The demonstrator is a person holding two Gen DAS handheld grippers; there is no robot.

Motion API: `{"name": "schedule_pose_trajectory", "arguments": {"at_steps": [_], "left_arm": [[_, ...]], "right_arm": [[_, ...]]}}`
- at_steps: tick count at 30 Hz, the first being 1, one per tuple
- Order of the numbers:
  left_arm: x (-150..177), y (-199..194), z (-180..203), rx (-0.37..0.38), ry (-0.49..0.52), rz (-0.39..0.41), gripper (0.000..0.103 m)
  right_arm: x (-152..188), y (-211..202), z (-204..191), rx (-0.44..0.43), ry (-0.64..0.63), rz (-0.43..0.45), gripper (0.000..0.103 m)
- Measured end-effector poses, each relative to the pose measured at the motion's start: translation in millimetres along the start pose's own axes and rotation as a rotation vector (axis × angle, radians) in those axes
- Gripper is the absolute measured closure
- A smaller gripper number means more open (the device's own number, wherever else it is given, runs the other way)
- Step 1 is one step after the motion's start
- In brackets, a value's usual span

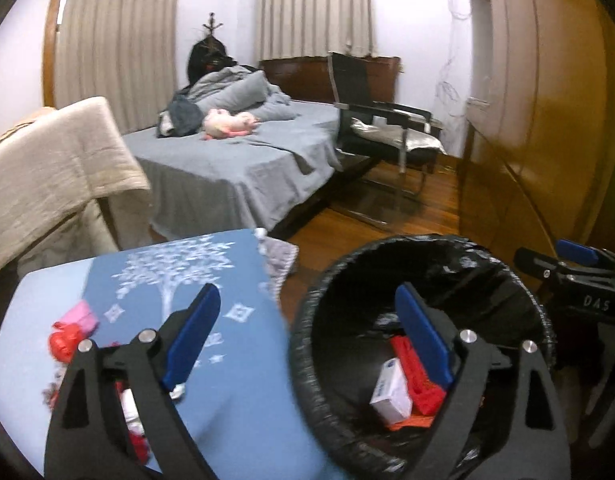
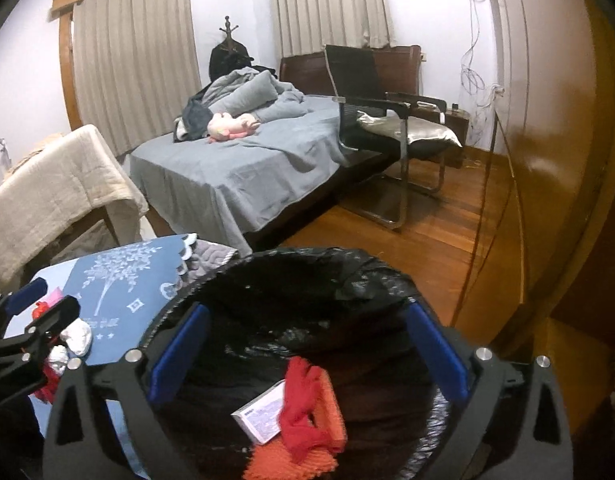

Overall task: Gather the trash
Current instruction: 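Drop the red glove and white box into the bin, opening both grippers, then move the right gripper back to the table and grasp the white cloth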

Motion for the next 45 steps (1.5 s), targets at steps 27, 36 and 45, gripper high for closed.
{"name": "schedule_pose_trajectory", "arguments": {"at_steps": [27,36,45], "left_arm": [[55,-86,-191,-0.366,-0.146,0.035,0.014],[75,-80,-233,-0.422,-0.198,0.005,0.017],[88,-68,-254,-0.431,-0.236,-0.024,0.022]], "right_arm": [[28,22,-192,-0.255,-0.169,-0.020,0.005],[48,51,-257,-0.310,-0.258,-0.039,0.006],[82,92,-301,-0.340,-0.339,-0.126,0.013]]}}
Point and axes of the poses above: each gripper's, at about its wrist camera, not at the fingertips, and y roughly the way its jaws point, z to its right, x to its underside, the point moved 6 cm from there along y, roughly the way its jaws point
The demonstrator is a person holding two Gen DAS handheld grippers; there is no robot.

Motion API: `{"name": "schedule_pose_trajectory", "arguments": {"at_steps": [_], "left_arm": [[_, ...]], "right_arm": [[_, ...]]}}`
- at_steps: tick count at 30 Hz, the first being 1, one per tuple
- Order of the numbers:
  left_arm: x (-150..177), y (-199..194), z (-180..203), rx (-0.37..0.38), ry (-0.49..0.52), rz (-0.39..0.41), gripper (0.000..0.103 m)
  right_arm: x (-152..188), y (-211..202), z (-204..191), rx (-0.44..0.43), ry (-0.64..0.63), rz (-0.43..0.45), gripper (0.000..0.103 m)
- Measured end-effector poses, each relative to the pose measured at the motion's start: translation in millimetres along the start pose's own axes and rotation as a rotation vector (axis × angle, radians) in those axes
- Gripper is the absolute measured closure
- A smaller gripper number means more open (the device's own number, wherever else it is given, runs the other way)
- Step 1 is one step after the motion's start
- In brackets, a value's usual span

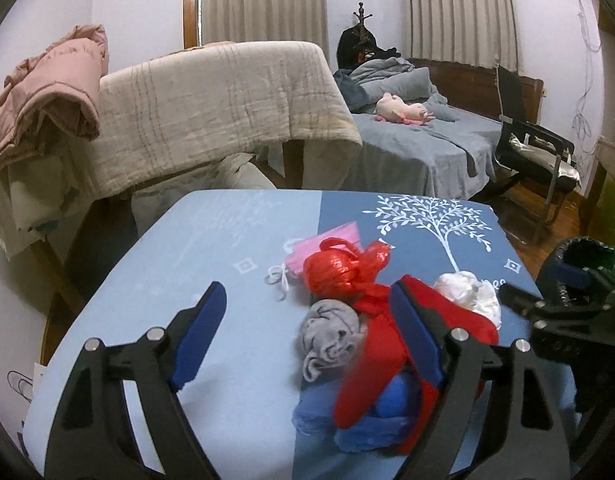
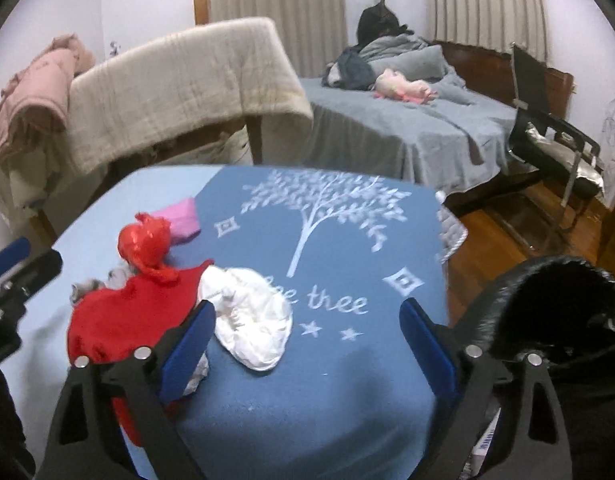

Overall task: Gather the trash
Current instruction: 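Move the right gripper back to the table and grasp the white cloth, then grasp the red glove with the left gripper while the right holds the white cloth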

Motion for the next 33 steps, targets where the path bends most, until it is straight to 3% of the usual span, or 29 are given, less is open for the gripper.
{"name": "schedule_pose_trajectory", "arguments": {"at_steps": [6,11,14,18,22,33], "left_arm": [[2,7,-3,-0.009,0.004,-0.010,0.022],[4,12,-3,-0.011,0.000,-0.019,0.022],[6,14,-3,-0.009,0.000,-0.027,0.024],[8,17,-2,-0.002,-0.003,-0.041,0.027],[8,16,1,0.009,-0.001,-0.043,0.031],[9,15,36,0.101,0.024,-0.053,0.035]], "right_arm": [[7,23,-11,-0.024,-0.018,-0.050,0.016],[10,36,-18,-0.064,-0.016,-0.102,0.024],[14,41,-23,-0.098,-0.030,-0.133,0.035],[17,43,-29,-0.154,-0.038,-0.157,0.059],[16,39,-30,-0.161,-0.042,-0.147,0.069],[7,11,-1,-0.112,0.031,-0.088,0.070]]}}
Point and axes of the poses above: each gripper's, at about its wrist camera, not at the fingertips, and y roughly the way its jaws point, z to its right, x to its underside, the point moved 6 cm from there along y, roughly the way its jaws point
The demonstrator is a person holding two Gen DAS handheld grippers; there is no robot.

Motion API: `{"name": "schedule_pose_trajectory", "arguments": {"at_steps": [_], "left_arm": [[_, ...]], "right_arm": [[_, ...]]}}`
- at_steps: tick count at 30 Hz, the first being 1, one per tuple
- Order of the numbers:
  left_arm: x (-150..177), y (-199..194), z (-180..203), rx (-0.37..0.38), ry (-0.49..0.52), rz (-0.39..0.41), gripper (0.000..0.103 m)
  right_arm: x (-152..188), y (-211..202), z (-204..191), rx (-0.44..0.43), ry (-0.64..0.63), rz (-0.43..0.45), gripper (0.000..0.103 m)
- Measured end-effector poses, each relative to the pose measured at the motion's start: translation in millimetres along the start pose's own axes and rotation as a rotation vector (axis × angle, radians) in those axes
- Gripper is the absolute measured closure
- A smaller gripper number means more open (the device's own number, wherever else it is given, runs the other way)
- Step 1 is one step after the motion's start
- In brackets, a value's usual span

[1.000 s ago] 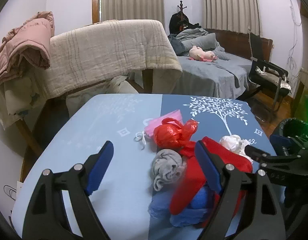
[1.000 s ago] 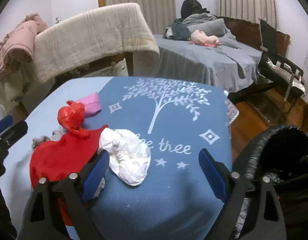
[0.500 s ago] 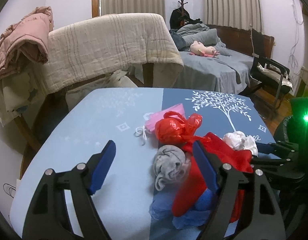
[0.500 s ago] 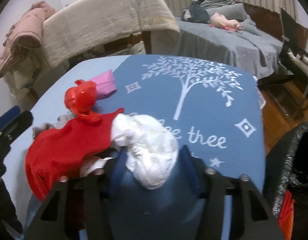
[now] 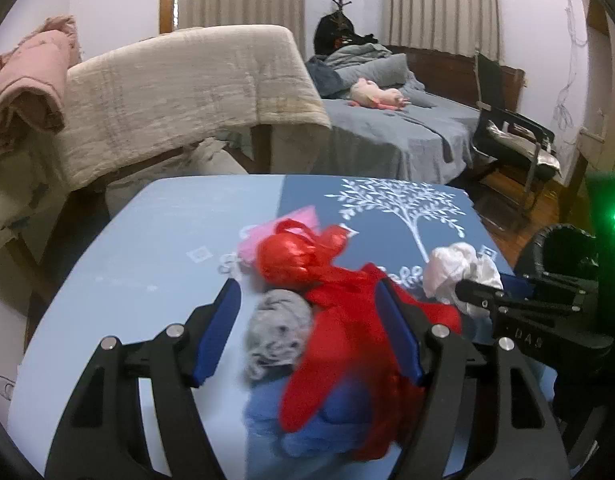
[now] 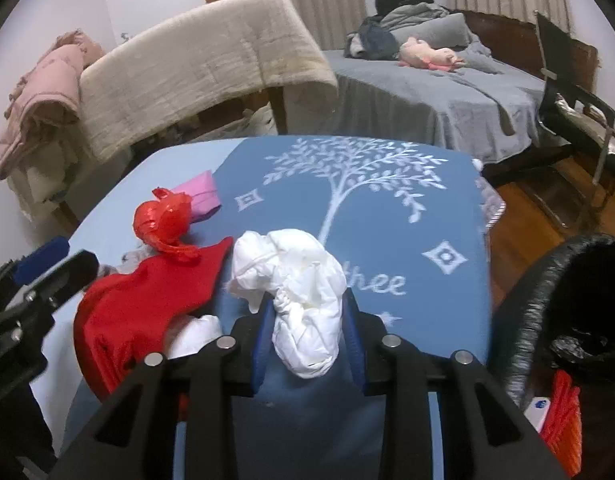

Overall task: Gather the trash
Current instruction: 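Grasp the red glove with the left gripper while the right holds the white cloth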

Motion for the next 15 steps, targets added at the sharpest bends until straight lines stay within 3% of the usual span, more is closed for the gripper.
{"name": "schedule_pose_trajectory", "arguments": {"at_steps": [9,15], "left_arm": [[12,19,20,0.039,0.030,-0.066,0.053],[15,25,26,0.069,0.039,-0.086,0.077]], "right_arm": [[-1,-15,18,0.025,0.037,0.018,0.070],[2,-18,19,0.022,0.038,0.018,0.070]]}}
Point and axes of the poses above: each gripper's, at about its wrist camera, not at the fingertips, and y roughly the way its jaws point, z to its right, x to its underside, the point moved 6 cm from there along y, roughly the way its jaws point
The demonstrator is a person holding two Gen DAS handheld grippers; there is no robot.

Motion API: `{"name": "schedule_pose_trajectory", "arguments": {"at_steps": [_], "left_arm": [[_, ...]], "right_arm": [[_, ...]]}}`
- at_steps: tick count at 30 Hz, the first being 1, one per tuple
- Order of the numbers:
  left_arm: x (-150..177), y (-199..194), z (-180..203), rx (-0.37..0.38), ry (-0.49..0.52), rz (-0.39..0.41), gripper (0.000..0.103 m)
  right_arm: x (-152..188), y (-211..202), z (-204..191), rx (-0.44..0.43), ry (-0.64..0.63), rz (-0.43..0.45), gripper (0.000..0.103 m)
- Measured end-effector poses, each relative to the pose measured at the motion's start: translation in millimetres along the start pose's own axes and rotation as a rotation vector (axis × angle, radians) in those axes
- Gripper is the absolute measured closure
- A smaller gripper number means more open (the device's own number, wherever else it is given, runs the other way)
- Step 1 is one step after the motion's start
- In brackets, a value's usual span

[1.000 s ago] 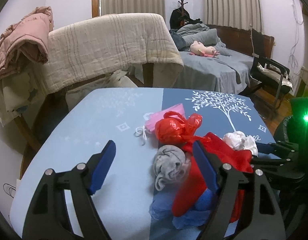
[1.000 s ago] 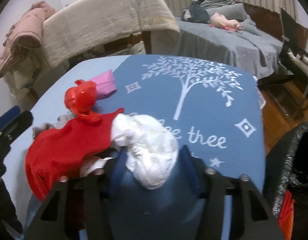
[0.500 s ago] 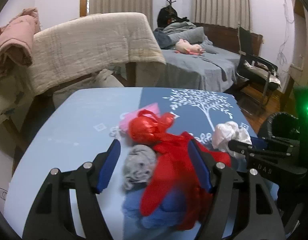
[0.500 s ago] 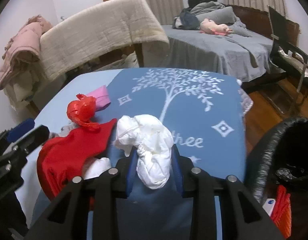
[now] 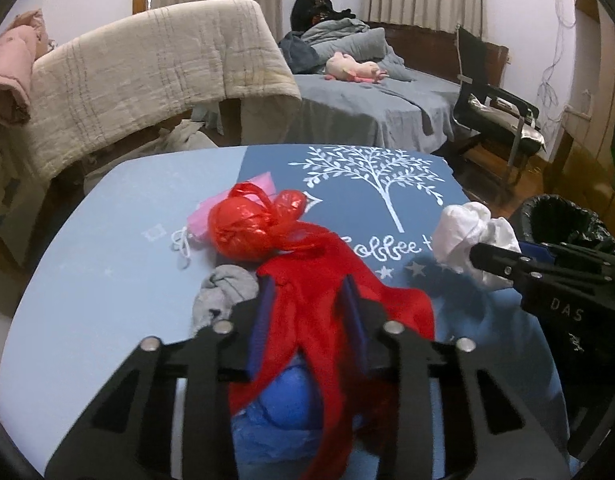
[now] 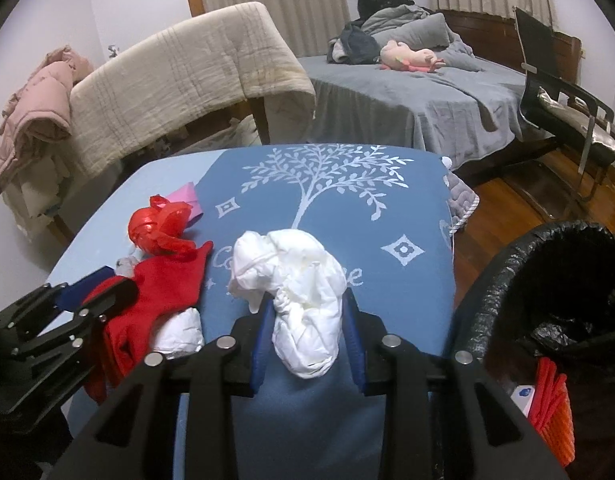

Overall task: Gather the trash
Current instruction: 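Grasp the red glove with the left gripper while the right holds the white cloth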

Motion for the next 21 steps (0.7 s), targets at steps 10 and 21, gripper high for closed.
{"name": "schedule_pose_trajectory", "arguments": {"at_steps": [10,21], "left_arm": [[-4,-8,9,0.052,-0.010,0.025,0.096],[-31,-39,24,0.093,-0.020,0.114,0.097]], "right_arm": [[-3,-12,-6,-0.011,-0.010,0.026,0.070],[-21,-44,-5,-0.020,-0.002,0.098,0.070]]}}
Point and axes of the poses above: each gripper's, at about its wrist camera, not at the fingertips, and y roughly the way its jaws point, z to its right, x to its underside, the point moved 6 cm from there along y, roughly the way its jaws point
